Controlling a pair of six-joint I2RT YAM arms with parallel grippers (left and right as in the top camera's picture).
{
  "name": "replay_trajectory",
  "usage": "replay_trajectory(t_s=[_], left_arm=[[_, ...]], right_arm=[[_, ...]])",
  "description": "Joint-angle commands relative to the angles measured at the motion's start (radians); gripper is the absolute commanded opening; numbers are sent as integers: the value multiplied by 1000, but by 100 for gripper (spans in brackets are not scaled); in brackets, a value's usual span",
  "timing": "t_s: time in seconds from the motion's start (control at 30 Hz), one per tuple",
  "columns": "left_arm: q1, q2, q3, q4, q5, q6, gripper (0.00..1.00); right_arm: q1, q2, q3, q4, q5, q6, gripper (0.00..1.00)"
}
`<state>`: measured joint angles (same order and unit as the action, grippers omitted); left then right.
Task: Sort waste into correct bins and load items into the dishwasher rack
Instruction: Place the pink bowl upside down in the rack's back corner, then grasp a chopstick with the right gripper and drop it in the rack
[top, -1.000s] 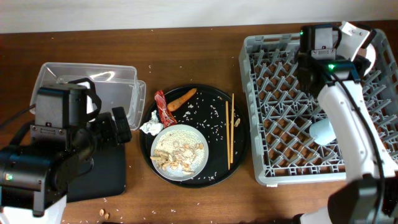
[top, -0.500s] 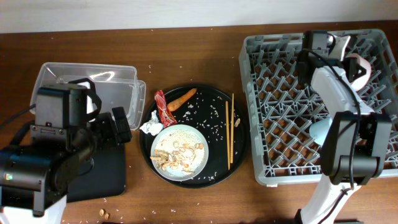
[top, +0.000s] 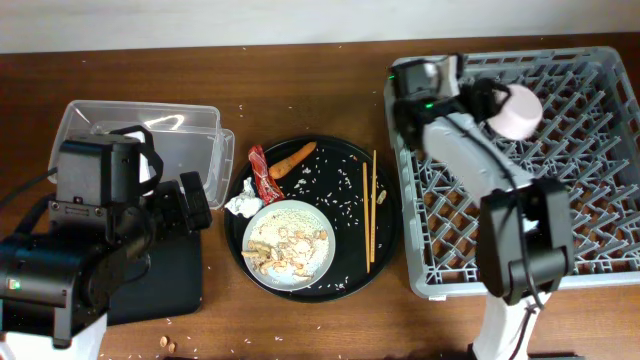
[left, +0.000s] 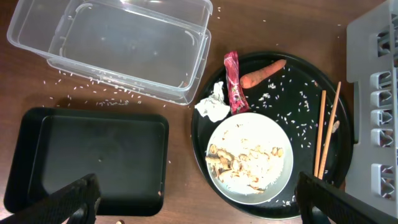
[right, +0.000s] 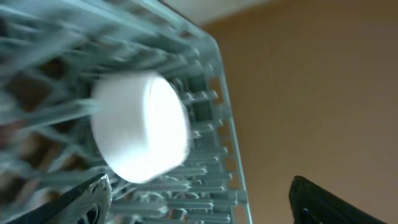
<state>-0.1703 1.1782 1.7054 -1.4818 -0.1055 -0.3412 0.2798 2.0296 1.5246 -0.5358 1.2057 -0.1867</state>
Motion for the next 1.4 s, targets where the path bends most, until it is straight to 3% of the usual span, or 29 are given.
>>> replay_trajectory(t_s=[0.0,0.07,0.13,0.23,0.3,0.4,0.6,0.83,0.97,1.07,1.37], left_arm=[[5,-4,3,-2,-8,-3,99],[5,-4,3,-2,-8,-3,99],[5,-4,3,-2,-8,-3,99],[5,-4,3,-2,-8,-3,99],[5,-4,3,-2,-8,-3,99],[5,-4,3,-2,-8,-3,99],[5,-4,3,-2,-8,-3,99],[5,-4,3,-2,-8,-3,99],[5,-4,3,-2,-8,-3,99],[5,-4,3,-2,-8,-3,99],[5,-4,3,-2,-8,-3,99]], right_arm=[[144,-108,6,-87,-129,71,93],[217,-149,6,-191,-289,154,92],[282,-172,6,-325,-571,304,80],[290,-169,5,-413,-939,403,61],[278,-168,5,-449,-1155,414,56],[264,-166,1,-476,-1166,463,56],[253,-121,-106,-492,-1156,566,40],[188,-107,-256,-344,-1173,614,36],[177,-107,-279,-308,-1248,607,24],[179,-107,-279,-301,-1251,607,5],[177,-246,-117,-414,-1254,535,4]])
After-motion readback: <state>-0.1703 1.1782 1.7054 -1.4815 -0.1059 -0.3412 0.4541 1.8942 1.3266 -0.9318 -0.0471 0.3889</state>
